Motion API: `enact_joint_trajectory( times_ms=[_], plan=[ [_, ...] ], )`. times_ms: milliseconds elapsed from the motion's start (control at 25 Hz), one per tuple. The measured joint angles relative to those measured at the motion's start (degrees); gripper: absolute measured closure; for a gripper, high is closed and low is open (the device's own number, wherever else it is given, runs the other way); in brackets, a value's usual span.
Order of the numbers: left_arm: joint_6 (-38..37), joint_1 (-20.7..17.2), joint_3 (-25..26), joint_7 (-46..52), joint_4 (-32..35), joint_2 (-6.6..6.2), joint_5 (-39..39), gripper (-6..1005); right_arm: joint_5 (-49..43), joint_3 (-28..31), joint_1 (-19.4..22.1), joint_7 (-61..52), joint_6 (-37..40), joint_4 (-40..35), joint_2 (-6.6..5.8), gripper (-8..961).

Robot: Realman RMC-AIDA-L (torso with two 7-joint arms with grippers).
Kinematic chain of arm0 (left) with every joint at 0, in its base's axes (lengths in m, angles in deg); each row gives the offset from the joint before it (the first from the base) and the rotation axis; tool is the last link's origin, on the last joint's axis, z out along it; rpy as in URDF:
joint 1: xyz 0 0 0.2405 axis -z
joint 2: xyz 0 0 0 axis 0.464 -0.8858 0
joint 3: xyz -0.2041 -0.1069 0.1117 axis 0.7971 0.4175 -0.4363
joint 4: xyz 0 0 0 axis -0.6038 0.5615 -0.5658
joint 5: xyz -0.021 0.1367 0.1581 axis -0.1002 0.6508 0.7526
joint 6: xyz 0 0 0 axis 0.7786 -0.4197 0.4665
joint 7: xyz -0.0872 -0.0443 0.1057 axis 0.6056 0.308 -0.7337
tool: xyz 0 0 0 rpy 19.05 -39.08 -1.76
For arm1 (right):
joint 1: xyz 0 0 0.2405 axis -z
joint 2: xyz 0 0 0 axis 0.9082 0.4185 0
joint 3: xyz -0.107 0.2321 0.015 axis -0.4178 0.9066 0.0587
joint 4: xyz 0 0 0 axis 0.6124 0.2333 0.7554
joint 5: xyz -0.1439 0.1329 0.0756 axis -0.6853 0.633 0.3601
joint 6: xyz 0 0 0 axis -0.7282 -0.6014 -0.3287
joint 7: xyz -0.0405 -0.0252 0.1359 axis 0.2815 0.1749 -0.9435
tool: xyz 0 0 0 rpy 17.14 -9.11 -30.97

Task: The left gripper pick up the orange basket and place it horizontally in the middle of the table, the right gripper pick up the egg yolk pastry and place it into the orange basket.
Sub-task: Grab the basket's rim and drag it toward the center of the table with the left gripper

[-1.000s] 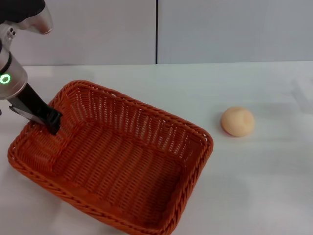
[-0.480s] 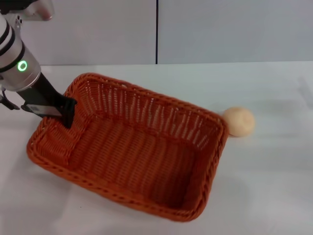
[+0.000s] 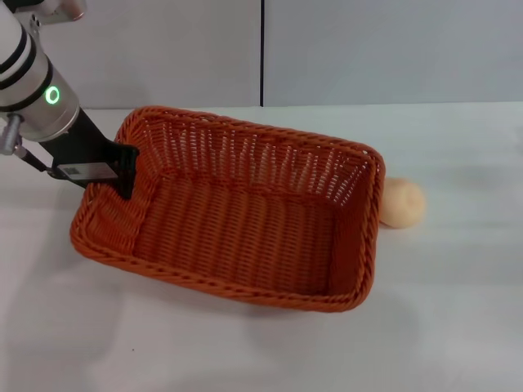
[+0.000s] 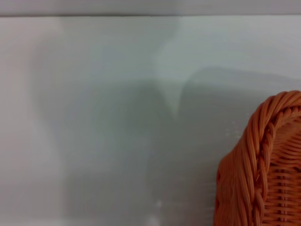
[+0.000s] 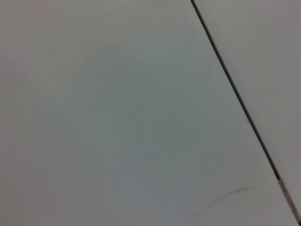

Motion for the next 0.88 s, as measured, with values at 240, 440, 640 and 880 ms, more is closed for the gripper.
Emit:
enact_joint_trajectory(
  times_ms=[240,440,640,880],
  plan=[
    [0.2,0.3,1.8,0.8,0.3,-0.03,0.0,854,0.0,0.3,0.1,0.0,0.0,0.5,-0.51,299],
    [0.3,-0.8,4.2,1.0,0.0,-0.21,0.0,857,0.0,0.4,0.4,0.0,-0.2,0.5,-0.52,299],
    [0.5,-1.1,4.0,0.9,0.2,-0.25,0.5,858,0.0,0.6,0.6,-0.1,-0.1,0.5,-0.52,299],
    [1.2,-0.4,4.4,-1.1,1.4,-0.53,0.0,860,0.0,0.6,0.7,-0.1,0.0,0.4,-0.52,299]
  ],
)
